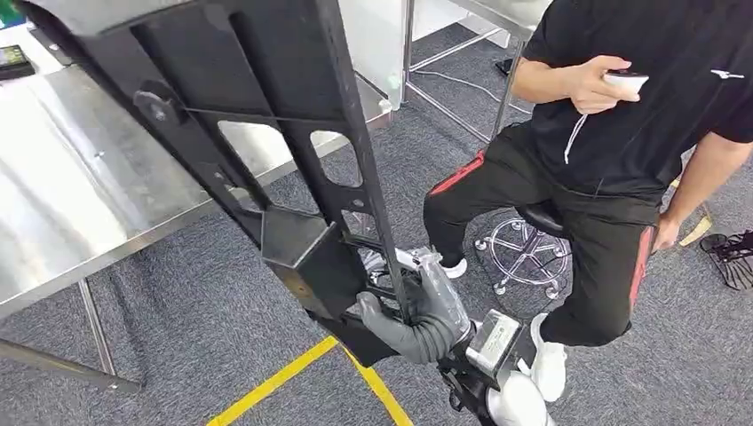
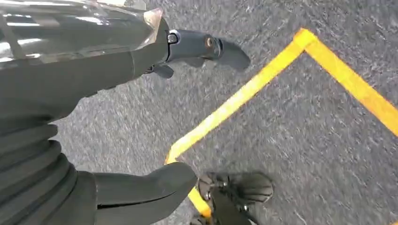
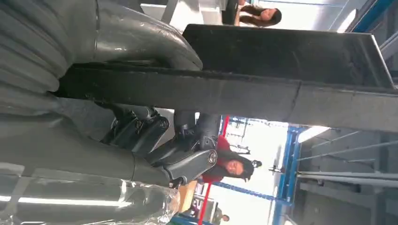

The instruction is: Take the parts from the cabinet and place them on the table.

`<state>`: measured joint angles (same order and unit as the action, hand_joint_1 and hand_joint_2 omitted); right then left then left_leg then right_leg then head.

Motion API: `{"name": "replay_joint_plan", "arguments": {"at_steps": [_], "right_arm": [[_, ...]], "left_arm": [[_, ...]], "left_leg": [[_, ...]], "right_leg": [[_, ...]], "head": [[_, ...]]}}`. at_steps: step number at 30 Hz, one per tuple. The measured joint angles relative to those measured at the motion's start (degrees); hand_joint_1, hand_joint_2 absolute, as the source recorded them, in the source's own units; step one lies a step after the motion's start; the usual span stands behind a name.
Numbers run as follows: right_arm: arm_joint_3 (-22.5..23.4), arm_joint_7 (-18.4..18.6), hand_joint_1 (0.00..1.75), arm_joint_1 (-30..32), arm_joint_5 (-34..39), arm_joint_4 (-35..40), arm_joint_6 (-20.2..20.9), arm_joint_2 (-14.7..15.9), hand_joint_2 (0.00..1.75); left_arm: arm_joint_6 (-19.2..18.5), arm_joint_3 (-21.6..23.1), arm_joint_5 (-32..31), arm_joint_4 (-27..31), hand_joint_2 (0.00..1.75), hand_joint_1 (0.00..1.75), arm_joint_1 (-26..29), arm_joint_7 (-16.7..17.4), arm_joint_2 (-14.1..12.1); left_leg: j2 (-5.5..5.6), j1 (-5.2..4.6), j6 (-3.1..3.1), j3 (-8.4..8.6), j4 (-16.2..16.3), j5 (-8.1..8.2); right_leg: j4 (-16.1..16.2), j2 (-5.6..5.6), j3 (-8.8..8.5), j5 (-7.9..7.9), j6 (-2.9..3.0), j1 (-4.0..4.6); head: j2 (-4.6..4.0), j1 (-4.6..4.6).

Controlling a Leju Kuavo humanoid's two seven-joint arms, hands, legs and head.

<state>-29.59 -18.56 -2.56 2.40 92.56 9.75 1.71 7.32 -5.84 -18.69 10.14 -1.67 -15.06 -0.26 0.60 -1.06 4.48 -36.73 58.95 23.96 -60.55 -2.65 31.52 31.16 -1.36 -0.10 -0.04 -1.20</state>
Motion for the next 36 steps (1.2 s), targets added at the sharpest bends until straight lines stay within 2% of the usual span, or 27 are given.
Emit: {"name": "replay_joint_plan", "arguments": {"at_steps": [1,2,4,5,6,7,8,9,10,12,14,15,16,17,19,20,21,22,24,25,26,30,31,32,34,35,36], "right_arm": [[0.0,0.0,1.75,-0.1,0.0,-0.1,0.0,0.1,1.75],[0.0,0.0,1.75,-0.4,0.0,-0.1,0.0,0.1,1.75],[-0.1,0.0,1.75,-0.4,0.0,-0.2,0.0,0.2,1.75],[-0.1,0.0,1.75,-0.4,0.0,-0.4,0.0,0.3,1.75],[-0.1,0.0,1.75,-0.4,0.0,-0.5,0.1,0.3,1.75],[-0.1,0.0,1.75,-0.4,0.0,-0.6,0.1,0.4,1.75],[-0.1,0.0,1.75,-0.4,0.0,-0.6,0.3,0.4,1.75],[-0.2,0.0,1.75,-0.4,0.0,-0.6,0.4,0.4,1.75],[-0.2,0.0,1.75,-0.4,0.0,-0.7,0.5,0.4,1.75],[-0.2,0.0,1.75,-0.5,0.0,-0.7,0.6,0.4,1.75],[-0.2,0.0,1.75,-0.5,-0.1,-0.8,0.6,0.4,1.75],[-0.2,-0.1,1.75,-0.5,-0.1,-0.8,0.6,0.3,1.75],[-0.2,-0.1,1.75,-0.5,-0.2,-0.8,0.6,0.2,1.75],[-0.2,-0.1,1.75,-0.6,-0.2,-0.8,0.6,0.1,1.75],[-0.2,-0.1,1.75,-0.6,-0.2,-0.8,0.7,0.0,1.75],[-0.2,-0.1,1.75,-0.6,-0.2,-0.9,0.7,0.0,1.75],[-0.2,-0.1,1.75,-0.6,-0.2,-1.0,0.8,0.0,1.75],[-0.2,-0.1,1.75,-0.6,-0.2,-1.0,0.8,0.0,1.75],[-0.2,-0.1,1.75,-0.6,-0.2,-1.0,0.8,-0.1,1.75],[-0.2,-0.1,1.75,-0.7,-0.3,-1.0,0.8,-0.2,1.75],[-0.2,-0.2,1.75,-0.7,-0.3,-1.0,0.8,-0.2,1.75],[-0.2,-0.2,1.75,-0.7,-0.3,-1.0,0.8,-0.3,1.75],[-0.2,-0.2,1.75,-0.7,-0.3,-1.0,0.8,-0.3,1.75],[-0.2,-0.2,1.75,-0.8,-0.4,-1.0,0.8,-0.3,1.75],[-0.2,-0.2,1.75,-0.8,-0.4,-1.0,0.8,-0.1,1.75],[-0.2,-0.2,1.75,-0.7,-0.3,-1.1,0.8,0.0,1.75],[-0.2,-0.2,1.75,-0.7,-0.3,-1.3,0.8,0.0,1.75]], "left_arm": [[0.0,0.0,0.0,0.0,1.75,0.0,0.0,0.2,0.1],[0.1,-0.1,0.0,0.0,1.75,0.0,0.0,0.2,0.1],[0.2,-0.2,0.1,0.0,1.75,0.0,0.0,0.2,0.4],[0.2,-0.3,0.1,0.0,1.75,0.0,0.0,0.4,0.5],[0.2,-0.4,0.0,0.0,1.75,0.0,0.0,0.5,0.6],[0.2,-0.4,0.0,0.0,1.75,0.0,0.0,0.6,0.7],[0.3,-0.4,-0.1,0.0,1.75,0.0,0.0,0.8,0.8],[0.4,-0.4,-0.2,0.0,1.75,0.0,0.0,0.9,0.9],[0.4,-0.5,-0.3,0.0,1.75,0.0,0.0,1.0,0.9],[0.5,-0.5,-0.4,0.0,1.75,0.0,0.0,1.0,0.8],[0.5,-0.6,-0.4,0.0,1.75,0.0,0.0,1.1,0.9],[0.5,-0.6,-0.4,0.0,1.75,0.0,0.0,1.1,0.8],[0.5,-0.6,-0.4,0.0,1.75,0.0,0.0,1.1,0.9],[0.5,-0.6,-0.4,0.0,1.75,0.0,0.0,1.1,1.0],[0.6,-0.7,-0.4,0.0,1.75,0.0,0.1,1.1,0.9],[0.6,-0.7,-0.4,0.0,1.75,0.0,0.2,1.1,1.0],[0.6,-0.7,-0.4,0.0,1.75,0.0,0.2,1.1,1.0],[0.6,-0.7,-0.4,0.0,1.75,0.0,0.3,1.1,1.0],[0.6,-0.7,-0.4,0.0,1.75,0.0,0.3,1.2,1.0],[0.6,-0.7,-0.4,0.0,1.75,0.0,0.2,1.2,1.0],[0.6,-0.7,-0.5,0.0,1.75,0.0,0.0,1.2,1.0],[0.6,-0.8,-0.5,0.0,1.75,0.0,-0.1,1.2,1.0],[0.6,-0.8,-0.5,0.0,1.75,0.0,0.0,1.3,1.0],[0.6,-0.8,-0.5,0.0,1.75,0.0,-0.1,1.3,1.0],[0.6,-0.8,-0.5,0.0,1.75,0.0,0.0,1.3,0.9],[0.5,-0.9,-0.4,0.0,1.75,0.0,0.0,1.3,0.9],[0.3,-0.9,-0.4,0.0,1.75,0.0,0.0,1.2,0.9]], "left_leg": [[-0.06,-0.2,-0.03,0.68,-0.6,0.09],[-0.17,-0.13,0.17,1.0,-0.7,0.15],[-0.38,-0.12,-0.02,1.24,-0.7,0.64],[-0.42,-0.1,-0.07,1.3,-0.7,0.83],[-0.42,-0.04,-0.26,1.49,-0.7,1.01],[-0.41,0.01,-0.39,1.68,-0.7,1.19],[-0.4,0.13,-0.67,2.14,-0.7,1.5],[-0.39,0.24,-0.96,2.56,-0.6,1.81],[-0.37,0.13,-1.45,2.69,-0.4,2.15],[-0.4,-0.2,-1.92,2.71,0.0,2.65],[-0.44,-0.05,-2.1,2.79,-0.1,2.63],[-0.4,0.03,-2.39,2.66,0.2,3.04],[-0.4,0.13,-2.91,2.06,1.2,3.95],[-0.4,0.35,-3.39,0.9,4.2,5.9],[-0.41,0.97,-4.14,-3.18,12.7,9.81],[-0.41,1.28,-4.45,-5.22,16.6,10.88],[-0.42,1.51,-4.54,-5.75,17.3,10.55],[-0.46,1.73,-4.61,-5.23,15.8,9.04],[-1.2,1.89,-4.5,-0.66,6.5,3.81],[-2.78,1.85,-4.38,1.98,1.5,2.01],[-3.89,1.06,-4.49,2.51,0.1,3.23],[-1.78,0.62,-2.99,2.22,0.0,2.97],[-1.4,1.21,-2.22,3.19,-0.8,2.37],[-0.97,1.18,-1.9,3.24,-0.8,2.2],[-0.02,1.01,-1.56,3.14,-0.8,2.1],[0.48,0.84,-1.45,3.07,-0.8,2.12],[1.07,0.69,-1.4,3.08,-0.8,2.11]], "right_leg": [[-1.3,1.08,0.48,0.55,-0.13,0.36],[-4.7,1.5,2.41,1.99,-0.05,0.15],[-13.1,1.86,7.67,4.52,-0.14,-0.2],[-15.8,1.93,9.69,4.78,-0.49,-0.32],[-15.6,1.99,10.3,3.94,-1.06,-0.49],[-13.7,2.06,9.84,2.54,-1.68,-0.62],[-8.4,2.19,7.65,-0.37,-2.66,-0.77],[-3.2,2.43,5.25,-2.72,-3.28,-0.87],[0.7,3.08,3.65,-4.09,-3.27,-0.97],[1.0,2.64,2.93,-4.51,-1.49,-0.68],[1.1,2.56,2.95,-4.52,-0.74,-0.45],[1.4,2.54,2.73,-4.7,-0.2,-1.37],[1.4,2.53,2.56,-4.67,0.06,-1.2],[1.4,2.57,2.45,-4.53,0.5,-1.33],[1.4,2.59,2.44,-4.49,0.74,-1.32],[1.4,2.6,2.45,-4.48,0.74,-1.32],[1.4,2.59,2.43,-4.47,0.73,-1.35],[1.4,2.84,2.38,-4.42,0.77,-1.42],[1.4,3.03,2.05,-4.26,0.64,-1.61],[1.4,3.18,1.83,-4.12,0.41,-1.63],[1.4,3.38,1.79,-4.0,0.11,-1.01],[2.0,4.89,1.23,-3.89,-1.22,-1.12],[1.3,4.72,1.53,-3.38,-1.55,-1.36],[-0.8,4.0,2.42,-2.13,-1.31,-1.19],[-9.3,3.33,6.44,1.54,-0.49,-1.11],[-13.4,3.15,8.5,2.8,-0.37,-1.01],[-15.7,3.03,9.77,3.0,-0.56,-0.96]], "head": [[-0.02,-0.15],[-0.02,-0.28],[-0.02,-0.28],[0.0,-0.31],[0.0,-0.28],[-0.02,-0.31],[-0.02,-0.28],[-0.02,-0.31],[-0.02,-0.35],[-0.02,-0.24],[0.0,-0.24],[-0.02,-0.24],[-0.02,-0.22],[-0.02,0.0],[0.0,-0.02],[-0.02,0.0],[-0.02,-0.02],[-0.02,0.0],[0.0,0.0],[-0.02,0.0],[-0.02,0.0],[0.0,-0.04],[0.0,-0.05],[-0.02,-0.13],[-0.02,-0.26],[-0.02,-0.26],[-0.02,-0.26]]}}
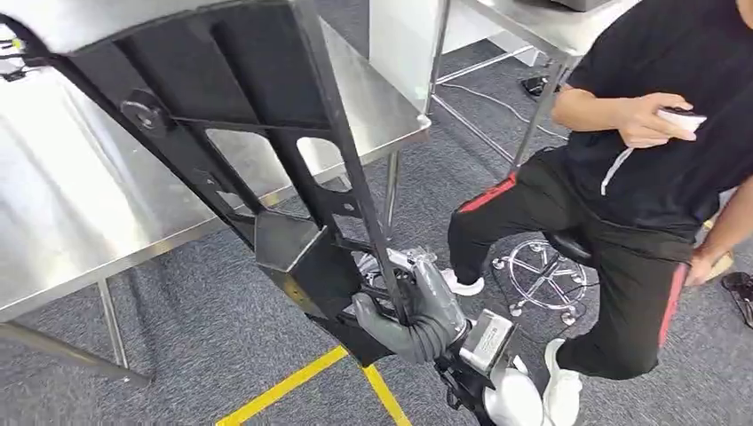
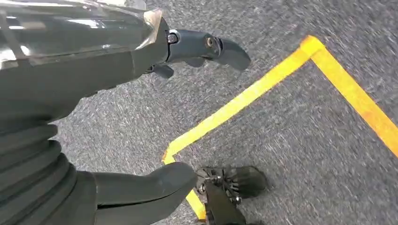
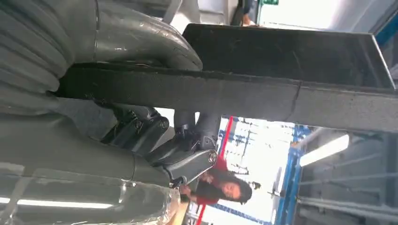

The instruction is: Take the parts from the cabinet and place them on the table.

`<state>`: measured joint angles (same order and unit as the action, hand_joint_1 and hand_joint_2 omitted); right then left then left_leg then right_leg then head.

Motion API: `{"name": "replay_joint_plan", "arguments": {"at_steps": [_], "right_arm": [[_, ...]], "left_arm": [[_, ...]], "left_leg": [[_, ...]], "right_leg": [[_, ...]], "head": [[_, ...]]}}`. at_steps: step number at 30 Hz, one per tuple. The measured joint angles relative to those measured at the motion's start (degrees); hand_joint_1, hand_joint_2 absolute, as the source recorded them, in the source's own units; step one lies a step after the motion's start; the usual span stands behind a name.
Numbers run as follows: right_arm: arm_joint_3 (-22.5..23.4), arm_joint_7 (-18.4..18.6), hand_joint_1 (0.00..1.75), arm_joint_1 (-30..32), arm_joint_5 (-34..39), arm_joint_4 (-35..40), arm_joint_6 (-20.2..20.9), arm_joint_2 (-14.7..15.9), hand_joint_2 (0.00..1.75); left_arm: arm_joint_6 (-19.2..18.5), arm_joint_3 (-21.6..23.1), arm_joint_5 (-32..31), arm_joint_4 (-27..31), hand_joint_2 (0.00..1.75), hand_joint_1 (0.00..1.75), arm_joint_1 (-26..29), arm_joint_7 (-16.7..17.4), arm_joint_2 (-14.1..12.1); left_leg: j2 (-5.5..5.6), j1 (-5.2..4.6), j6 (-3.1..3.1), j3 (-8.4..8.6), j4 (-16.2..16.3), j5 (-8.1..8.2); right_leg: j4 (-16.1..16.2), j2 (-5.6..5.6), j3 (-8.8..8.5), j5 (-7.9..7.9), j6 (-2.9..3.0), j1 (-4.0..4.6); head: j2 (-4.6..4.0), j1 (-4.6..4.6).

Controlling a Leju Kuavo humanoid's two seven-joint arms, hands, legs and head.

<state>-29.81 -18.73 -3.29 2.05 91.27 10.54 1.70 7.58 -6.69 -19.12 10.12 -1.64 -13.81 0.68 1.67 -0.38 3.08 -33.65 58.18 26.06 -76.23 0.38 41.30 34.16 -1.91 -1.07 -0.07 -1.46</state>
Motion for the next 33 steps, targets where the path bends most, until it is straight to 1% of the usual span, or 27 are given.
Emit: {"name": "replay_joint_plan", "arguments": {"at_steps": [1,2,3,4,5,6,9,10,11,12,14,15,16,17,18,19,20,21,25,26,27,28,29,30,31,32,33], "right_arm": [[0.0,0.0,1.75,0.0,0.0,-0.2,0.0,0.0,1.75],[0.0,0.0,1.75,0.0,0.0,-0.2,0.0,0.0,1.75],[0.0,0.0,1.75,0.0,0.0,-0.2,0.2,0.0,1.75],[0.0,0.0,1.75,0.0,0.0,-0.2,0.2,0.0,1.75],[0.0,0.0,1.75,0.0,0.0,-0.2,0.3,0.1,1.75],[0.0,0.0,1.75,0.0,-0.1,-0.2,0.3,0.1,1.75],[0.0,-0.1,1.75,-0.1,-0.1,-0.2,0.3,0.0,1.75],[0.0,-0.2,1.75,-0.2,-0.1,-0.2,0.4,-0.3,1.75],[0.0,-0.2,1.75,-0.2,-0.1,-0.2,0.4,-0.3,1.75],[0.0,-0.3,1.75,-0.2,-0.1,-0.2,0.5,-0.4,1.75],[0.1,-0.3,1.75,-0.2,-0.2,-0.2,0.5,-0.4,1.75],[0.1,-0.3,1.75,-0.2,-0.4,-0.2,0.5,-0.4,1.75],[0.0,-0.3,1.75,-0.2,-0.7,-0.2,0.5,-0.4,1.75],[0.0,-0.3,1.75,-0.2,-0.9,-0.2,0.5,-0.4,1.75],[0.0,-0.3,1.75,-0.2,-0.9,-0.2,0.6,-0.4,1.75],[0.1,-0.3,1.75,-0.2,-0.9,-0.2,0.6,-0.4,1.75],[0.1,-0.3,1.75,-0.2,-0.9,-0.2,0.7,-0.4,1.75],[0.1,-0.3,1.75,-0.3,-0.9,-0.2,0.7,-0.4,1.75],[0.0,-0.3,1.75,-0.4,-0.9,-0.2,0.8,-0.5,1.75],[0.1,-0.3,1.75,-0.4,-0.9,-0.1,0.8,-0.5,1.75],[0.1,-0.4,1.75,-0.4,-0.9,0.0,0.8,-0.5,1.75],[0.0,-0.3,1.75,-0.3,-0.9,-0.1,0.8,-0.4,1.75],[0.1,-0.3,1.75,-0.2,-0.9,-0.1,0.8,-0.3,1.75],[0.1,-0.3,1.75,-0.1,-0.9,-0.1,0.8,-0.2,1.75],[0.1,-0.2,1.75,0.0,-0.9,-0.2,0.8,-0.2,1.75],[0.1,-0.2,1.75,0.0,-0.9,-0.2,0.8,-0.1,1.75],[0.1,-0.2,1.75,0.0,-0.9,-0.2,0.8,-0.1,1.75]], "left_arm": [[-0.1,0.0,0.0,0.0,1.75,0.0,0.0,-0.1,0.0],[-0.2,0.0,0.1,0.0,1.75,0.0,0.1,-0.1,0.0],[-0.3,0.0,0.3,0.0,1.75,0.0,0.1,-0.2,0.0],[-0.3,0.0,0.4,0.0,1.75,0.0,0.1,-0.2,0.0],[-0.3,0.0,0.5,0.0,1.75,0.0,0.1,-0.3,0.1],[-0.3,-0.1,0.5,0.0,1.75,0.0,0.1,-0.3,0.1],[-0.5,-0.1,0.6,0.0,1.75,0.0,0.7,-0.4,0.1],[-0.5,-0.1,0.6,0.0,1.75,0.0,0.8,-0.4,-0.1],[-0.6,0.0,0.6,0.0,1.75,0.0,0.9,-0.5,0.2],[-0.6,-0.1,0.6,0.0,1.75,0.0,0.7,-0.6,0.1],[-0.6,-0.1,0.6,0.0,1.75,0.0,0.6,-0.7,0.0],[-0.8,-0.1,0.6,0.0,1.75,0.0,0.7,-0.7,0.1],[-0.9,-0.1,0.6,0.0,1.75,0.0,0.8,-0.8,0.1],[-0.9,-0.1,0.6,0.0,1.75,0.0,0.8,-0.9,0.1],[-0.9,-0.1,0.6,0.0,1.75,0.0,0.8,-1.0,0.0],[-0.9,-0.1,0.6,0.0,1.75,0.0,0.8,-1.1,0.0],[-1.0,-0.1,0.6,0.0,1.75,0.0,0.7,-1.1,0.0],[-1.0,-0.1,0.5,0.0,1.75,0.0,0.5,-1.2,0.0],[-1.0,-0.1,0.4,0.0,1.75,0.0,0.6,-1.4,0.0],[-1.0,-0.1,0.4,0.0,1.75,0.0,0.6,-1.4,0.1],[-1.0,-0.1,0.4,0.0,1.75,0.0,0.5,-1.4,0.0],[-1.0,-0.1,0.4,0.0,1.75,0.0,0.5,-1.4,-0.1],[-1.0,-0.1,0.4,0.0,1.75,0.0,0.5,-1.4,-0.1],[-1.0,-0.1,0.4,0.0,1.75,0.0,0.5,-1.4,0.0],[-1.0,-0.1,0.4,0.0,1.75,0.0,0.6,-1.4,0.0],[-1.0,-0.1,0.4,0.0,1.75,0.0,0.6,-1.4,0.0],[-1.0,-0.1,0.4,0.0,1.75,0.0,0.6,-1.4,0.1]], "left_leg": [[0.71,-0.12,0.01,0.05,0.0,0.0],[1.37,-0.18,0.0,0.1,0.0,0.01],[2.05,-0.27,-0.01,0.19,0.0,0.01],[2.79,-0.28,-0.03,0.25,0.1,0.02],[3.27,-0.29,-0.14,0.05,0.1,0.09],[3.83,-0.67,-0.37,-0.11,0.3,0.21],[4.73,-0.33,-1.02,-0.37,0.1,0.03],[4.59,-0.29,-1.24,-0.41,0.5,0.51],[1.86,-0.57,-1.81,-1.01,2.1,1.71],[0.21,-0.24,-2.31,-2.73,5.5,3.65],[-1.13,0.52,-3.17,-7.44,14.4,7.38],[-1.35,0.86,-3.51,-8.96,16.9,7.85],[-1.52,1.2,-3.76,-9.2,17.0,7.23],[-1.59,1.6,-4.0,-8.13,14.5,5.23],[-1.72,1.84,-4.15,-5.7,9.8,2.58],[-2.09,2.05,-4.3,-2.61,4.2,0.04],[-2.87,2.15,-4.43,-0.49,0.4,-0.19],[-2.5,1.61,-3.98,-0.3,0.1,0.24],[-1.98,1.0,-1.85,-0.12,-0.3,0.28],[-1.78,1.28,-1.38,0.35,-0.6,0.07],[-1.75,1.29,-0.91,0.46,-0.6,0.2],[-1.56,1.2,-0.59,0.52,-0.6,0.29],[-1.37,0.99,-0.37,0.56,-0.6,0.42],[-1.09,0.78,-0.17,0.64,-0.6,0.55],[-0.86,0.57,-0.04,0.86,-0.6,0.71],[-0.57,0.46,-0.01,1.2,-0.6,0.94],[-0.3,0.37,-0.02,1.71,-0.6,1.25]], "right_leg": [[1.0,-0.1,-0.21,-0.9,-0.31,0.03],[4.3,-0.26,-1.62,-2.59,-0.68,0.13],[9.2,-0.73,-3.84,-4.71,-0.97,0.2],[14.9,-2.09,-6.5,-6.81,-1.05,0.24],[17.4,-4.01,-7.53,-7.17,-0.44,0.26],[17.8,-3.32,-7.94,-7.49,-0.01,0.39],[17.9,-2.23,-8.06,-7.65,0.55,0.65],[18.4,-1.59,-8.44,-7.92,0.98,-0.49],[18.5,-1.14,-8.68,-7.79,1.3,-0.22],[18.5,-0.57,-8.77,-7.68,1.46,-0.25],[18.5,0.53,-8.83,-7.53,1.6,-0.21],[18.5,0.73,-8.82,-7.51,1.61,-0.23],[18.5,1.05,-8.83,-7.5,1.59,-0.33],[18.5,1.27,-8.85,-7.38,1.39,-0.47],[18.5,1.43,-8.98,-7.36,1.35,-0.68],[18.5,1.51,-9.19,-7.16,0.98,-0.78],[18.5,1.54,-9.36,-7.06,0.72,-0.61],[18.4,1.55,-9.25,-6.84,0.17,-0.07],[19.2,1.81,-9.96,-6.76,-1.6,-0.43],[17.8,1.23,-9.19,-6.15,-1.57,-0.74],[14.6,0.71,-7.63,-4.61,-1.14,-0.67],[9.3,0.39,-4.94,-2.62,-0.73,-0.59],[4.5,0.2,-2.25,-1.08,-0.53,-0.51],[0.6,0.04,0.08,-0.3,-0.59,-0.41],[-0.2,-0.03,0.97,-0.67,-0.81,-0.32],[1.8,-0.05,0.45,-2.05,-1.14,-0.18],[6.1,-0.08,-1.39,-4.41,-1.51,-0.01]], "head": [[0.02,0.0],[0.0,0.0],[0.0,0.0],[0.0,0.0],[0.0,0.0],[0.0,0.04],[0.0,0.04],[0.02,0.04],[0.0,0.31],[0.0,0.55],[0.0,0.52],[0.02,0.52],[0.0,0.52],[0.02,0.54],[0.02,0.52],[0.0,0.55],[0.02,0.52],[0.02,0.46],[0.0,0.35],[0.0,0.24],[0.0,0.22],[0.0,0.09],[0.0,0.13],[0.0,0.11],[0.0,0.13],[0.0,0.13],[0.0,0.13]]}}
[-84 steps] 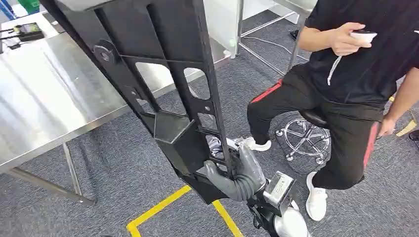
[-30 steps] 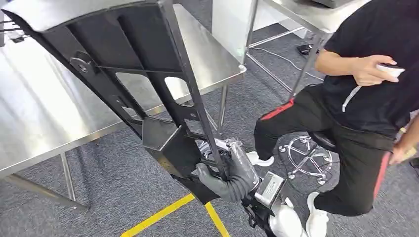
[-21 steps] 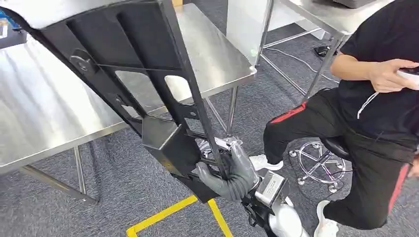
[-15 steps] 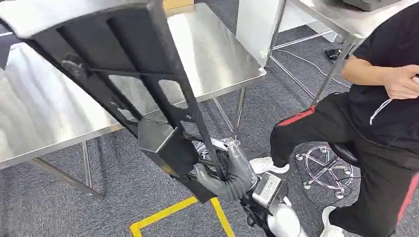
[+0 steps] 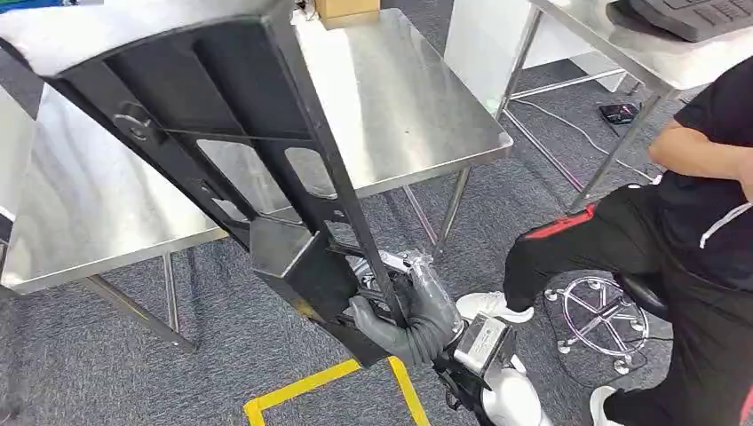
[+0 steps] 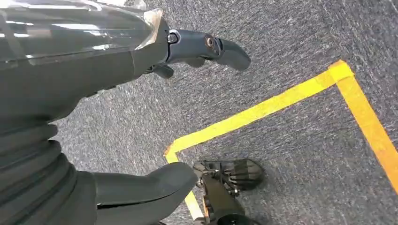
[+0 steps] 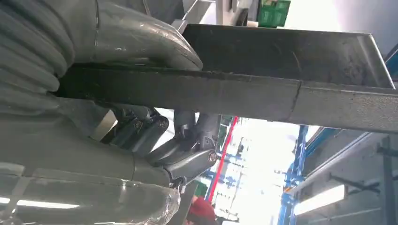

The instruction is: Take the parts from the cabinet and place them on the table.

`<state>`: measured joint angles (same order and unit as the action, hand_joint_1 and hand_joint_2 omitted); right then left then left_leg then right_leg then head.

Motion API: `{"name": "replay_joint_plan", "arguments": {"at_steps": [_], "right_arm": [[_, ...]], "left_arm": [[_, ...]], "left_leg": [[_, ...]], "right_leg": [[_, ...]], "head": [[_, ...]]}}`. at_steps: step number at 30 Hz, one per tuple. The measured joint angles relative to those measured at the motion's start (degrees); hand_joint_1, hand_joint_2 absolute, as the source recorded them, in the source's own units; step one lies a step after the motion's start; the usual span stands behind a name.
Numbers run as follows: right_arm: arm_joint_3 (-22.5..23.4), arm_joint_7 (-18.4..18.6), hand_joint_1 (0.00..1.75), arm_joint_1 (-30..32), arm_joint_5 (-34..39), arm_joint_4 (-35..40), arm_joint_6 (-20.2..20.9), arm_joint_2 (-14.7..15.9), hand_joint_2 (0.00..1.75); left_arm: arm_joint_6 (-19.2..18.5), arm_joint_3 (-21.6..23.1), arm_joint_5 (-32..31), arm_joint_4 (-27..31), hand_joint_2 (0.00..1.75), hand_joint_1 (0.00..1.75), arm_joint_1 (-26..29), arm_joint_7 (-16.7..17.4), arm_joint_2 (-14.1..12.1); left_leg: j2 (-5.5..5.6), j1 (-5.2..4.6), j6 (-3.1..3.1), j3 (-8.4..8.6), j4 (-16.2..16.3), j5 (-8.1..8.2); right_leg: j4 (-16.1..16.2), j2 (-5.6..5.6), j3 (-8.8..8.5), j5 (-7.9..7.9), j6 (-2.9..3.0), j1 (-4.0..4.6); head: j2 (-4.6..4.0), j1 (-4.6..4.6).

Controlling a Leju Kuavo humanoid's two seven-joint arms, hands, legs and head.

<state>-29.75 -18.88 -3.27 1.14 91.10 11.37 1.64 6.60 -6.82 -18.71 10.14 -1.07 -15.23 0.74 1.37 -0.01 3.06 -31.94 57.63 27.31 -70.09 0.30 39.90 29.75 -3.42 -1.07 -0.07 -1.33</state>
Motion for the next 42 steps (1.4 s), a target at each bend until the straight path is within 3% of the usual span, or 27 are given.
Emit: {"name": "replay_joint_plan", "arguments": {"at_steps": [2,3,6,8,10,12,13,14,17,18,19,21,23,24,27,28,29,30,32,33,34,35,37,38,39,40,42], "right_arm": [[0.0,0.0,1.75,0.0,0.0,0.0,0.0,0.0,1.75],[0.0,0.0,1.75,0.0,0.0,0.0,0.0,0.1,1.75],[0.0,0.1,1.75,0.0,0.0,0.0,0.0,0.0,1.75],[0.0,0.2,1.75,0.0,0.0,0.1,0.1,-0.1,1.75],[0.0,0.2,1.75,-0.1,0.0,0.1,0.2,-0.3,1.75],[0.0,0.2,1.75,0.0,0.0,0.1,0.2,-0.3,1.75],[0.0,0.3,1.75,0.1,0.0,0.0,0.2,-0.3,1.75],[0.0,0.3,1.75,0.1,0.0,0.0,0.2,-0.3,1.75],[0.0,0.3,1.75,-0.1,0.0,0.0,0.3,-0.5,1.75],[0.0,0.3,1.75,-0.1,0.0,0.0,0.3,-0.5,1.75],[0.0,0.3,1.75,-0.4,0.0,0.0,0.3,-0.5,1.75],[0.0,0.3,1.75,-0.4,0.0,-0.1,0.3,-0.6,1.75],[0.0,0.3,1.75,-0.6,-0.1,-0.1,0.3,-0.7,1.75],[-0.1,0.3,1.75,-0.8,0.0,-0.2,0.3,-0.7,1.75],[-0.1,0.3,1.75,-0.9,0.0,-0.4,0.3,-0.7,1.75],[-0.1,0.3,1.75,-0.8,0.0,-0.6,0.3,-0.6,1.75],[-0.1,0.3,1.75,-0.9,0.0,-0.7,0.3,-0.6,1.75],[-0.1,0.3,1.75,-0.9,0.0,-0.7,0.3,-0.6,1.75],[-0.2,0.3,1.75,-0.9,0.0,-0.7,0.3,-0.5,1.75],[-0.2,0.3,1.75,-0.9,0.0,-0.8,0.3,-0.5,1.75],[-0.2,0.3,1.75,-1.0,0.0,-0.9,0.3,-0.4,1.75],[-0.3,0.4,1.75,-1.0,0.0,-0.9,0.4,-0.4,1.75],[-0.2,0.4,1.75,-1.1,-0.1,-0.9,0.4,-0.5,1.75],[-0.2,0.3,1.75,-1.1,0.0,-0.8,0.4,-0.7,1.75],[-0.2,0.3,1.75,-1.1,-0.1,-0.8,0.4,-0.7,1.75],[-0.2,0.3,1.75,-1.3,0.0,-0.8,0.4,-0.9,1.75],[-0.2,0.3,1.75,-1.3,0.0,-0.8,0.4,-0.9,1.75]], "left_arm": [[0.0,0.0,0.0,0.0,1.75,0.0,0.0,0.0,0.1],[0.0,0.0,0.0,0.0,1.75,0.0,0.0,0.0,0.2],[0.0,0.0,0.0,0.0,1.75,0.0,0.0,0.0,0.2],[0.0,0.0,0.0,0.0,1.75,0.0,0.0,0.0,0.1],[0.1,0.0,0.0,0.0,1.75,0.0,-0.1,0.0,0.2],[0.2,0.0,0.0,0.0,1.75,0.0,0.1,0.0,0.1],[0.2,0.0,0.1,0.0,1.75,0.0,0.2,0.0,0.1],[0.2,0.0,0.1,0.0,1.75,0.0,0.2,0.0,0.1],[0.3,-0.4,0.1,0.0,1.75,0.0,0.2,0.0,0.0],[0.3,-0.4,0.1,0.0,1.75,0.0,0.1,0.0,0.0],[0.4,-0.4,0.1,0.0,1.75,0.0,0.0,0.0,0.0],[0.5,-0.5,0.1,0.0,1.75,0.0,0.1,0.1,0.0],[0.5,-0.7,0.1,0.0,1.75,0.0,0.2,0.1,0.1],[0.6,-0.8,0.1,0.0,1.75,0.0,0.1,0.1,0.1],[0.7,-0.9,0.2,0.0,1.75,0.0,0.1,0.1,0.1],[0.7,-0.9,0.2,0.0,1.75,0.0,0.1,0.1,0.1],[0.7,-1.0,0.2,0.0,1.75,0.0,0.2,0.1,0.2],[0.7,-1.0,0.2,0.0,1.75,0.0,0.2,0.1,0.2],[0.7,-1.0,0.2,0.0,1.75,0.0,0.2,0.1,0.2],[0.7,-1.1,0.2,-0.1,1.75,0.0,0.3,0.1,0.4],[0.7,-1.1,0.2,-0.1,1.75,0.0,0.2,0.1,0.4],[0.8,-1.2,0.2,-0.1,1.75,0.0,0.2,0.1,0.4],[0.9,-1.3,0.2,-0.1,1.75,0.0,0.2,0.1,0.5],[0.9,-1.3,0.2,0.0,1.75,0.0,0.2,0.1,0.4],[0.9,-1.3,0.2,0.0,1.75,0.0,0.1,0.1,0.5],[0.9,-1.3,0.2,0.0,1.75,0.0,0.0,0.1,0.6],[0.9,-1.3,0.2,0.0,1.75,0.0,0.1,0.1,0.5]], "left_leg": [[0.42,-0.12,-0.19,1.04,0.0,0.78],[0.57,-0.75,-0.57,1.21,0.2,1.31],[0.62,-0.33,-1.16,1.29,-0.1,1.66],[0.14,-0.31,-2.05,1.18,0.7,2.55],[-0.58,0.13,-2.77,-2.39,7.6,5.36],[-0.85,0.63,-3.4,-8.04,16.3,7.83],[-0.99,0.85,-3.61,-9.77,17.9,7.37],[-1.11,1.15,-3.77,-10.04,16.5,5.07],[-1.67,1.51,-3.79,-4.82,3.0,-3.93],[-1.88,1.07,-3.79,-4.02,2.1,-2.52],[-1.69,0.74,-3.07,-2.99,1.0,-1.9],[-1.57,0.5,-1.95,-3.18,1.0,-1.48],[-1.19,0.7,-0.82,-1.72,0.3,-1.19],[-1.19,0.68,-0.26,-1.1,0.2,-0.88],[-0.88,0.43,0.51,-0.48,0.2,0.02],[-0.73,0.26,0.57,-0.11,0.2,0.41],[-0.56,0.19,0.54,0.44,0.2,0.86],[-0.35,0.16,0.45,1.16,0.2,1.35],[-0.13,0.13,0.15,2.91,0.2,2.57],[-0.07,0.13,-0.04,2.98,0.2,3.08],[0.04,-0.04,-0.46,3.56,0.2,3.54],[-0.11,0.02,-1.0,3.39,-0.1,3.93],[-0.26,0.05,-1.42,4.42,-0.1,3.59],[-0.25,0.04,-1.65,4.33,0.4,3.87],[-0.47,0.11,-1.97,3.54,2.5,3.76],[-0.69,0.26,-2.31,0.93,6.9,4.17],[-0.95,0.68,-3.12,-4.74,14.5,7.25]], "right_leg": [[10.7,-0.26,-4.65,-4.68,0.01,0.44],[11.9,-0.33,-5.48,-4.56,0.9,0.9],[12.0,-0.29,-5.64,-4.33,1.76,1.09],[12.8,-0.3,-6.77,-4.23,2.57,0.14],[12.9,-0.13,-7.56,-3.57,3.59,0.01],[12.9,-0.13,-8.11,-2.87,3.72,0.03],[12.9,-0.15,-8.47,-2.51,3.58,0.02],[12.9,-0.19,-9.09,-2.03,3.39,-0.1],[12.9,-0.2,-11.36,-0.36,2.51,-0.48],[13.0,-0.19,-11.43,0.08,2.03,-0.07],[12.9,-0.21,-11.31,0.46,1.49,0.11],[12.9,-0.06,-12.32,0.21,0.53,0.02],[12.2,0.02,-12.11,0.74,0.07,-0.31],[9.6,-0.04,-11.13,1.48,0.27,-0.31],[-2.8,-0.17,-2.96,5.49,0.76,-0.19],[-5.4,-0.17,-0.52,5.85,0.53,-0.18],[-4.9,-0.17,0.32,4.84,0.08,-0.18],[-2.0,-0.17,-0.17,2.7,-0.49,-0.15],[7.9,-0.17,-3.18,-3.45,-1.2,0.1],[11.5,-0.12,-3.83,-5.93,-0.58,0.43],[11.8,0.09,-3.9,-4.1,0.87,0.68],[11.7,-0.08,-4.67,-4.55,1.51,1.08],[12.2,-0.27,-5.1,-4.52,2.32,1.02],[12.8,-0.41,-6.26,-4.58,2.56,0.09],[13.2,-0.36,-7.24,-4.31,2.89,0.16],[13.4,-0.27,-7.88,-3.9,3.51,0.09],[13.4,-0.33,-8.54,-2.98,3.8,0.09]], "head": [[0.0,-0.04],[0.0,0.04],[0.0,0.04],[0.0,0.04],[0.0,0.31],[0.0,0.33],[0.02,0.33],[0.02,0.35],[0.02,0.31],[0.0,0.32],[0.02,0.42],[0.0,0.42],[0.02,0.29],[0.02,0.22],[0.02,0.11],[0.02,0.11],[0.02,0.13],[0.02,0.11],[0.02,0.09],[0.0,-0.02],[0.02,0.33],[0.02,0.18],[0.02,0.13],[0.02,0.15],[0.02,0.22],[0.02,0.5],[0.02,0.48]]}}
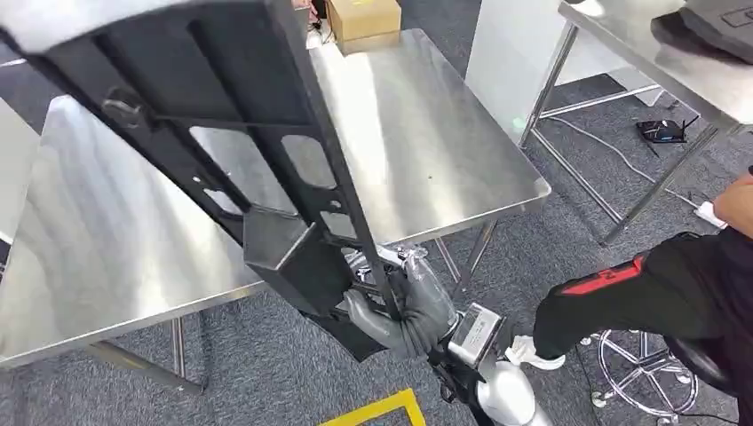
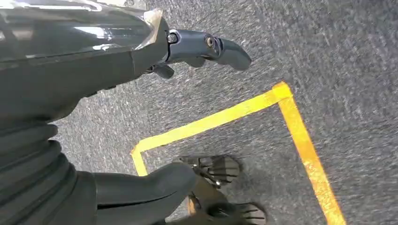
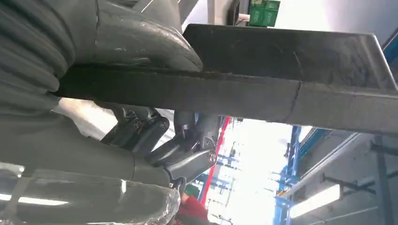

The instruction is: Take the parts from the cabinet and place them on the table.

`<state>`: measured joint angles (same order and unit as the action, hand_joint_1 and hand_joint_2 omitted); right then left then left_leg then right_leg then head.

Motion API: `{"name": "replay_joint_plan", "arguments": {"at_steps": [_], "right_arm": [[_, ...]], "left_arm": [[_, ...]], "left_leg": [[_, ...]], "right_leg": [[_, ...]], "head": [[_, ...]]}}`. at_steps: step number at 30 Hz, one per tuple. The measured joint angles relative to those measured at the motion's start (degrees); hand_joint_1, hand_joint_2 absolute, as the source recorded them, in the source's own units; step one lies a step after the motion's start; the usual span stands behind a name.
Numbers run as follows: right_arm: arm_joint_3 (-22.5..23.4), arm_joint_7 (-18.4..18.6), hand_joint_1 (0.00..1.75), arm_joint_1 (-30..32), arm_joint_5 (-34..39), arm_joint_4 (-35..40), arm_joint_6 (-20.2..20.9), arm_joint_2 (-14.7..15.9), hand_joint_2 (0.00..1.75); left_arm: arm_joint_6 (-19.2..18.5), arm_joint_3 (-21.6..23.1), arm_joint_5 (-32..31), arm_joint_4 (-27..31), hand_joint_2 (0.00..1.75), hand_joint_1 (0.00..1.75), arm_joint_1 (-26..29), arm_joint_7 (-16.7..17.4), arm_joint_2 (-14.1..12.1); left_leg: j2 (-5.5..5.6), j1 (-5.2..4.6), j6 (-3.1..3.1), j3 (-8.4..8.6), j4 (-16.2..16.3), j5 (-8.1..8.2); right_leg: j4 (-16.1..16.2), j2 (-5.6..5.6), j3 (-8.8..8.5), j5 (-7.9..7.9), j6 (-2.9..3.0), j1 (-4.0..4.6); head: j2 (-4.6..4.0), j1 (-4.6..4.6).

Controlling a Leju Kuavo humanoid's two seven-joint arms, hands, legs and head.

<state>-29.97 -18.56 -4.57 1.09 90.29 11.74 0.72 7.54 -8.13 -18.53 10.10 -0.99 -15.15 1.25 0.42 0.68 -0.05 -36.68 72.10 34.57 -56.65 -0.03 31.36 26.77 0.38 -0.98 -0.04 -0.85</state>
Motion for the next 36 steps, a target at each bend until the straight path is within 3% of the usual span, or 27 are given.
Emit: {"name": "replay_joint_plan", "arguments": {"at_steps": [1,2,3,6,8,9,11,12,13,15,17,18,19,21,22,23,24,25,26,27,28,30,31,32,33,34,36], "right_arm": [[0.0,0.0,1.75,0.1,0.0,0.0,0.0,0.0,1.75],[0.0,0.0,1.75,0.1,0.0,0.0,0.0,0.0,1.75],[0.0,0.0,1.75,0.1,0.0,0.0,0.0,0.0,1.75],[0.0,0.1,1.75,0.1,0.0,0.0,0.0,-0.1,1.75],[0.0,0.3,1.75,0.0,-0.2,0.0,-0.1,-0.1,1.75],[0.0,0.6,1.75,0.0,-0.6,0.0,-0.3,-0.2,1.75],[0.0,1.3,1.75,0.0,-2.0,0.2,-1.0,-0.6,1.75],[0.0,1.7,1.75,-0.1,-2.4,0.4,-1.4,-0.7,1.75],[0.0,1.8,1.75,-0.3,-2.4,0.5,-1.6,-0.9,1.75],[0.0,1.9,1.75,-0.5,-2.8,0.5,-1.6,-0.9,1.75],[0.0,2.1,1.75,-0.2,-2.8,0.5,-1.6,-0.9,1.75],[0.0,2.1,1.75,-0.1,-2.8,0.5,-1.6,-0.9,1.75],[0.0,2.1,1.75,-0.2,-2.9,0.5,-1.7,-0.9,1.75],[0.0,2.3,1.75,-0.4,-4.4,0.5,-2.5,-0.9,1.75],[-0.1,2.6,1.75,-0.9,-6.5,0.5,-3.4,-0.9,1.75],[-0.1,3.1,1.75,-1.8,-8.8,0.5,-4.4,-1.0,1.75],[-0.2,4.0,1.75,-3.4,-10.8,0.4,-5.0,-1.1,1.75],[-0.2,4.5,1.75,-4.6,-11.7,0.3,-5.1,-1.3,1.75],[-0.3,4.9,1.75,-6.2,-12.2,0.2,-5.2,-1.6,1.75],[-0.6,5.3,1.75,-7.9,-12.8,0.0,-5.2,-2.0,1.75],[-0.9,5.8,1.75,-10.0,-13.8,-0.3,-5.3,-2.3,1.75],[-2.2,6.6,1.75,-13.9,-17.3,-1.8,-6.6,-2.9,1.75],[-3.0,7.3,1.75,-15.8,-19.6,-2.8,-7.1,-3.1,1.75],[-3.6,8.0,1.75,-17.3,-21.7,-4.0,-7.5,-3.4,1.75],[-4.2,8.8,1.75,-18.8,-23.3,-5.3,-7.6,-3.7,1.75],[-4.8,9.5,1.75,-20.2,-25.3,-6.9,-8.0,-4.0,1.75],[-6.3,10.7,1.75,-23.6,-29.8,-9.9,-9.0,-5.0,1.75]], "left_arm": [[0.0,0.0,0.0,0.0,1.75,0.0,0.1,0.0,0.0],[0.0,0.0,-0.1,0.0,1.75,0.0,0.1,0.1,0.0],[0.0,0.0,-0.2,0.0,1.75,0.0,0.1,0.1,0.0],[0.0,0.0,-0.3,0.0,1.75,0.0,0.1,0.3,0.0],[0.0,0.0,-0.5,0.0,1.75,0.0,-0.1,0.3,0.0],[-0.1,0.0,-0.7,0.0,1.75,0.0,0.1,0.5,0.0],[-0.1,0.0,-0.7,0.0,1.75,0.0,0.2,0.6,0.0],[-0.1,0.0,-0.8,0.0,1.75,0.0,0.1,0.6,0.1],[-0.1,0.0,-0.8,0.0,1.75,0.0,-0.1,0.6,0.0],[-0.1,0.0,-0.8,0.0,1.75,0.0,-0.2,0.6,0.0],[-0.2,0.0,-0.8,0.0,1.75,0.0,-0.1,0.6,0.0],[-0.2,0.0,-0.8,0.0,1.75,0.0,0.0,0.6,0.0],[-0.2,0.0,-0.8,0.0,1.75,0.0,0.0,0.6,0.1],[-0.4,0.0,-0.8,0.0,1.75,0.0,-0.1,0.6,0.1],[-0.4,0.0,-1.0,0.0,1.75,0.0,-0.1,0.6,0.2],[-0.7,0.0,-1.2,0.0,1.75,0.0,-0.2,0.7,0.1],[-1.4,0.0,-1.3,0.0,1.75,0.0,-0.4,1.1,0.2],[-1.8,0.0,-1.4,0.0,1.75,0.0,-0.4,1.2,0.2],[-1.9,0.0,-1.8,0.1,1.75,0.0,-0.5,1.4,0.3],[-1.9,0.0,-1.9,0.2,1.75,0.0,-0.7,1.8,0.3],[-1.8,0.0,-2.0,0.2,1.75,0.0,-1.1,2.0,0.5],[-1.7,0.0,-2.4,0.2,1.75,0.0,-1.8,2.2,0.6],[-1.7,0.0,-2.6,0.2,1.75,0.0,-1.8,2.4,0.6],[-1.7,0.0,-2.8,0.2,1.75,0.0,-1.8,2.6,0.6],[-1.8,0.0,-3.1,0.2,1.75,0.0,-1.8,2.8,0.7],[-1.8,0.0,-3.2,0.2,1.75,0.0,-1.9,2.9,0.7],[-1.9,0.0,-3.3,0.2,1.75,0.0,-1.9,3.1,0.7]], "left_leg": [[-0.01,0.12,-0.31,-2.32,2.3,1.33],[-0.04,0.22,-0.5,-3.77,2.5,0.74],[-0.1,0.37,-0.56,-3.85,0.5,-1.4],[-0.46,0.56,-0.23,0.24,-12.5,-11.22],[-0.67,-0.26,0.46,0.13,-12.9,-6.78],[-0.52,-0.5,1.33,0.86,-13.1,-8.04],[-0.44,-0.4,2.5,1.84,-13.6,-8.69],[-0.36,-0.09,2.82,2.73,-14.1,-8.8],[-0.38,-0.09,3.05,3.37,-14.3,-8.58],[-0.2,-0.19,3.47,3.8,-14.3,-7.89],[0.0,-0.39,3.62,4.33,-14.3,-7.14],[0.17,-0.51,3.63,5.02,-14.3,-6.57],[0.29,-0.57,3.6,5.79,-14.3,-6.03],[0.46,-0.67,3.36,7.56,-14.3,-4.86],[0.49,-0.71,3.16,7.67,-14.4,-4.32],[0.63,-0.89,2.88,8.39,-14.3,-3.9],[0.42,-0.89,2.18,7.84,-14.7,-3.18],[0.3,-1.0,1.97,8.75,-13.7,-3.75],[0.14,-1.0,1.7,8.96,-13.9,-3.85],[0.05,-0.88,1.37,8.89,-13.8,-3.03],[-0.04,-0.83,1.03,8.59,-12.4,-2.27],[-0.05,-0.37,0.23,4.19,-5.2,0.16],[-0.06,-0.25,-0.15,0.76,-0.9,2.02],[-0.08,-0.14,-0.36,-1.5,1.2,2.85],[-0.14,-0.03,-0.49,-2.79,1.0,2.14],[-0.21,0.0,-0.49,-2.96,-1.2,-0.13],[-0.28,-0.01,0.09,-0.83,-10.2,-8.34]], "right_leg": [[0.0,-0.04,-0.43,0.44,0.01,0.0],[0.0,-0.14,-1.04,0.95,-0.09,0.0],[0.0,-0.24,-1.75,1.46,-0.25,-0.05],[0.1,-0.28,-4.23,3.31,-0.92,-0.17],[0.2,-0.33,-4.54,3.93,-1.76,0.06],[0.5,-0.31,-4.22,4.32,-2.3,0.17],[0.0,-0.27,-5.73,4.0,-3.3,0.36],[-0.8,-0.23,-5.32,4.67,-3.27,0.07],[-3.4,-0.22,-4.11,4.85,-3.34,0.19],[-12.8,-0.23,2.09,7.26,-3.05,0.19],[-17.8,-0.23,6.74,9.64,-3.08,0.25],[-17.0,-0.22,7.76,9.11,-3.38,0.25],[-14.1,-0.22,7.31,7.33,-3.86,0.28],[-4.5,-0.22,4.74,1.02,-4.66,0.52],[-1.8,-0.16,4.02,-2.46,-4.26,0.82],[-1.8,0.08,4.32,-0.5,-2.69,0.93],[-1.8,0.0,3.62,-0.61,-1.81,1.36],[-1.1,-0.15,4.14,-0.95,-1.13,1.24],[-1.1,-0.19,3.4,-0.99,-0.56,1.09],[-0.8,-0.3,2.05,-1.11,-0.31,0.24],[-0.8,-0.35,1.5,-1.05,-0.08,0.34],[-0.9,-0.38,1.05,-0.71,0.41,0.3],[-0.9,-0.46,0.94,-0.36,0.51,0.34],[-0.9,-0.62,0.73,-0.1,0.48,0.34],[-0.9,-0.76,0.39,0.25,0.4,0.34],[-0.9,-0.83,-0.13,0.64,0.29,0.34],[-0.9,-0.86,-1.44,1.57,0.0,0.34]], "head": [[0.0,-0.04],[0.0,-0.02],[0.0,0.0],[0.0,-0.02],[0.0,0.13],[0.0,0.02],[0.0,0.0],[0.02,0.04],[0.0,-0.13],[0.0,-0.24],[0.0,-0.26],[0.0,-0.26],[0.0,-0.26],[0.0,-0.26],[0.0,-0.35],[0.0,0.0],[0.0,-0.24],[0.0,-0.22],[0.0,-0.33],[0.0,-0.26],[0.0,-0.31],[0.0,-0.13],[0.0,-0.13],[0.0,-0.09],[0.0,-0.11],[0.0,-0.11],[0.0,-0.11]]}}
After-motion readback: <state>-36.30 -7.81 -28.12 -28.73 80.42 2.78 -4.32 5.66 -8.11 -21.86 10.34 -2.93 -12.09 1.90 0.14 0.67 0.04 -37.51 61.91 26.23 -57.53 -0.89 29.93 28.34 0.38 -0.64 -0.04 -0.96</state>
